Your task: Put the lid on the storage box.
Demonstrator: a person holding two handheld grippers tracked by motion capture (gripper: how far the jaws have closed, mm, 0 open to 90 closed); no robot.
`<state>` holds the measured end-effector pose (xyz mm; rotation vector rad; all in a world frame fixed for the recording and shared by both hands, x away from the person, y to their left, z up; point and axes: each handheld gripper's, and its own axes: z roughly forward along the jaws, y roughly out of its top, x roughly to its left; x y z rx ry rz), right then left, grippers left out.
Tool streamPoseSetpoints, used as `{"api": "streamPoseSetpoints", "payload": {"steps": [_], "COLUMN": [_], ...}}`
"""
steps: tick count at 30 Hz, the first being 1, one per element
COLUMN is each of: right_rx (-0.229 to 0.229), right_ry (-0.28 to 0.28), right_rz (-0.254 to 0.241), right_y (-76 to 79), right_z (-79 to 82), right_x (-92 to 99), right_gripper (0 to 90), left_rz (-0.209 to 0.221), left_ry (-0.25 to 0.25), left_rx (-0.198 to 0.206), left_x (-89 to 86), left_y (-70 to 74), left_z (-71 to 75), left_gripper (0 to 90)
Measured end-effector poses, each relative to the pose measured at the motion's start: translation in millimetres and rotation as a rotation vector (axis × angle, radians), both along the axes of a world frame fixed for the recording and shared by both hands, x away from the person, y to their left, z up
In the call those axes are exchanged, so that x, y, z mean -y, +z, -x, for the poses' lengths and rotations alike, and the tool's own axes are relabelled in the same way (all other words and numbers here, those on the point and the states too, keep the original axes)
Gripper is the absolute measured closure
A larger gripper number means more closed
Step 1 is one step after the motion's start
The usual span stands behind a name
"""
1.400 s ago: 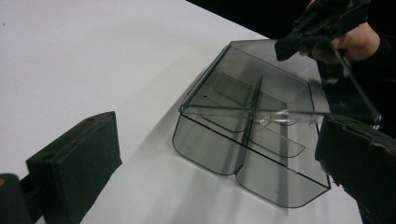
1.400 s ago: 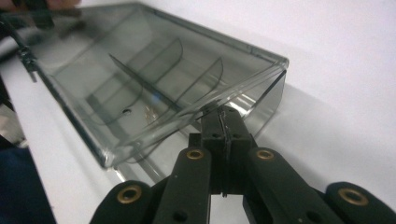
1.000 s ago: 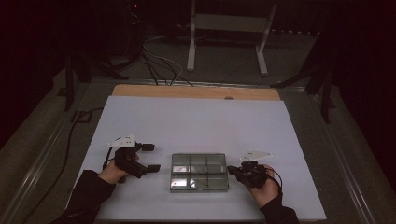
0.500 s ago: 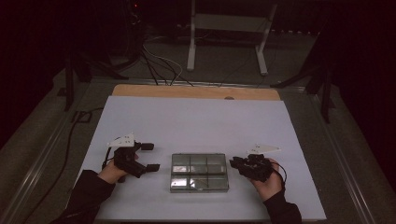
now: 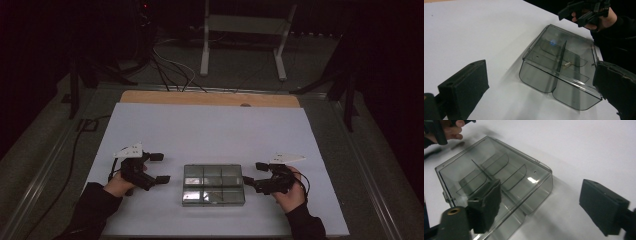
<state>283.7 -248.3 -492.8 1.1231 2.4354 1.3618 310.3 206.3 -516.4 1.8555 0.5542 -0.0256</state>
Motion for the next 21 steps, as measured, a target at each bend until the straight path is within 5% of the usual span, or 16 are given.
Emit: {"api": "streamPoseSetpoints", "payload": {"steps": [3, 13, 21], "right_rx": [0.017, 0.079, 0.062], "right_ry": [0.009, -0.004, -0.022], "right_rz": [-0.01, 0.007, -0.005], "right_y": [0.4, -4.0, -7.3], "right_z": [-0.1, 3.6, 8.6], "right_x": [3.2, 15.4, 26.6], "right_gripper": [0.7, 0.7, 0.6], "left_rz": [-0.007, -0.014, -0.028], "left_ry": [0.002, 0.023, 0.046], "left_rx": [0.001, -0.011, -0.021], "left_x": [-1.0, -6.9, -13.1], "left_y": [0.2, -1.8, -5.9], "left_z": [2.9, 11.3, 19.7], "left_gripper": [1.2, 1.2, 1.2]}}
